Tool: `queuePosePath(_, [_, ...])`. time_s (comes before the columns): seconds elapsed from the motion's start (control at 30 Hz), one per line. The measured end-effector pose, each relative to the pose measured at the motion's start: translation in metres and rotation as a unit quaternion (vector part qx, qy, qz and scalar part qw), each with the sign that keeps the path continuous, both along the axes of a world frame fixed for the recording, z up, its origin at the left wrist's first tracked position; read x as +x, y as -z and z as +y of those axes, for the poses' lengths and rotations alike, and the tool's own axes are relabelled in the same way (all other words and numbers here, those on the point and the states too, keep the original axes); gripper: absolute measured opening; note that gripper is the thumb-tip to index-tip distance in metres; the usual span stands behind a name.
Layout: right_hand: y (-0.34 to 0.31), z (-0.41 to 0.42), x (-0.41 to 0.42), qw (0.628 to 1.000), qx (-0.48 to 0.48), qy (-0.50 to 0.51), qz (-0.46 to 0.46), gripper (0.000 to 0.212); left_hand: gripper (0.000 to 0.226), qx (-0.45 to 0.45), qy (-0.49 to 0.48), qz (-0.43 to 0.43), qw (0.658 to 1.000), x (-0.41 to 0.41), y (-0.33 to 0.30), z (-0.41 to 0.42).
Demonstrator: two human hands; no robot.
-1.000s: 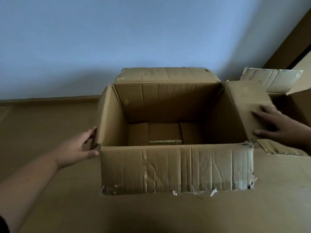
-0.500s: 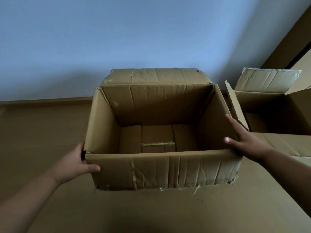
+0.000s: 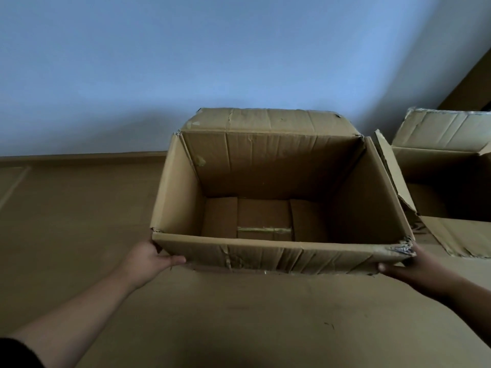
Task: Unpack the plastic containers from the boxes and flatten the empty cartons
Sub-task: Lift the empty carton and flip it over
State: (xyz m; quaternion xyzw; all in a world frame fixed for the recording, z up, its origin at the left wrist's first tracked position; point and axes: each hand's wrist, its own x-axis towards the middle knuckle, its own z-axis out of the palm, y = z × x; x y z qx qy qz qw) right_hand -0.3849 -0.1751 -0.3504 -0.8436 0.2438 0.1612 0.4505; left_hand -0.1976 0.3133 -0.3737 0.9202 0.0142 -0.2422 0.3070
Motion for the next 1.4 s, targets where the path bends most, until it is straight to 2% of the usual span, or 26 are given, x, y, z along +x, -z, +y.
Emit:
queuePosePath(0.07, [0.005,0.004,0.001,1.000,-0.015,-0.008,-0.024,0.079,0.027,0.019,-0.020,0.005,1.000,0.001,0.004,-0.001])
queuePosePath(0.13, [0.005,0.007,0.006,0.999,-0.030,0.009,-0.045,0.078,0.028,0.027,-0.037,-0.012,0.999,0.004,0.005,-0.004])
queuePosePath(0.2, [0.002,0.008,0.013,0.997,-0.046,0.023,-0.057,0.070,0.031,-0.010,-0.033,-0.043,0.998,0.009,0.004,-0.007])
queuePosePath(0.3, [-0.011,0.011,0.025,0.993,-0.046,0.064,-0.086,0.039,0.039,-0.097,-0.053,-0.090,0.990,0.019,0.001,-0.010])
queuePosePath(0.43, [-0.039,0.016,0.042,0.975,-0.007,0.134,-0.174,0.028,0.011,-0.172,-0.073,-0.156,0.970,0.028,-0.023,-0.024])
queuePosePath(0.5, [-0.053,0.016,0.046,0.968,0.005,0.153,-0.198,0.021,0.012,-0.198,-0.064,-0.195,0.959,0.029,-0.042,-0.030])
queuePosePath(0.57, [-0.069,0.018,0.045,0.962,0.028,0.169,-0.214,0.027,0.009,-0.213,-0.068,-0.209,0.952,0.029,-0.057,-0.034])
queuePosePath(0.6, [-0.076,0.019,0.045,0.959,0.034,0.173,-0.223,0.034,0.004,-0.222,-0.077,-0.211,0.949,0.028,-0.065,-0.034])
queuePosePath(0.67, [-0.088,0.020,0.045,0.953,0.033,0.177,-0.244,0.054,0.010,-0.249,-0.086,-0.217,0.940,0.025,-0.082,-0.034])
queuePosePath(0.7, [-0.095,0.021,0.045,0.950,0.022,0.179,-0.254,0.055,0.014,-0.260,-0.093,-0.217,0.936,0.022,-0.090,-0.034])
queuePosePath(0.77, [-0.114,0.024,0.048,0.948,0.004,0.179,-0.263,0.036,0.021,-0.265,-0.103,-0.228,0.931,0.018,-0.108,-0.035])
queuePosePath(0.83, [-0.135,0.024,0.050,0.946,-0.016,0.187,-0.264,0.026,0.028,-0.270,-0.126,-0.254,0.920,0.017,-0.126,-0.030])
queuePosePath(0.9, [-0.153,0.020,0.053,0.946,-0.038,0.197,-0.253,0.034,0.041,-0.269,-0.150,-0.277,0.910,0.019,-0.145,-0.021])
queuePosePath(0.97, [-0.170,0.016,0.058,0.952,-0.046,0.206,-0.223,0.050,0.060,-0.269,-0.173,-0.263,0.910,0.021,-0.162,-0.013])
queuePosePath(1.03, [-0.178,0.006,0.065,0.953,-0.029,0.246,-0.177,0.072,0.069,-0.248,-0.182,-0.245,0.919,0.026,-0.173,-0.010])
queuePosePath(1.1, [-0.179,-0.002,0.075,0.954,-0.025,0.262,-0.140,0.080,0.063,-0.196,-0.179,-0.229,0.937,0.030,-0.179,-0.013])
queuePosePath(1.23, [-0.163,-0.005,0.089,0.966,-0.059,0.236,-0.089,0.073,0.048,-0.064,-0.140,-0.207,0.966,0.034,-0.164,-0.041])
queuePosePath(1.33, [-0.142,-0.001,0.095,0.977,-0.072,0.195,-0.050,0.054,0.051,-0.040,-0.120,-0.158,0.979,0.041,-0.133,-0.053])
queuePosePath(1.4, [-0.126,-0.005,0.100,0.977,-0.116,0.180,-0.013,0.057,0.053,-0.035,-0.118,-0.143,0.982,0.051,-0.119,-0.061])
